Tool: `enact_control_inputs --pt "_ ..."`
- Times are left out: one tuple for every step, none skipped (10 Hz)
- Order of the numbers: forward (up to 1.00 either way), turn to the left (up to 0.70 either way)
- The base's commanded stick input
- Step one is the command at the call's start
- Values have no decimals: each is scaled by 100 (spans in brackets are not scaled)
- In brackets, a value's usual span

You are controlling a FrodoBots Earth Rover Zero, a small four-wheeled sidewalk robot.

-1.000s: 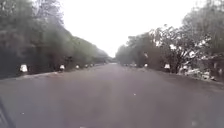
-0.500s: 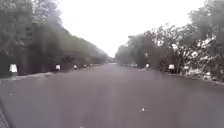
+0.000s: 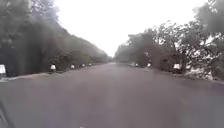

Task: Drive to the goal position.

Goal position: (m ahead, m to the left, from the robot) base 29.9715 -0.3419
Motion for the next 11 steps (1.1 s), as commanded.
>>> enact_control_inputs --pt "100 0" --pt "100 0" --pt "100 0" --pt "100 0" --pt "100 0" --pt "100 0" --pt "100 0" --pt "100 0" --pt "100 0" --pt "100 0" --pt "100 0"
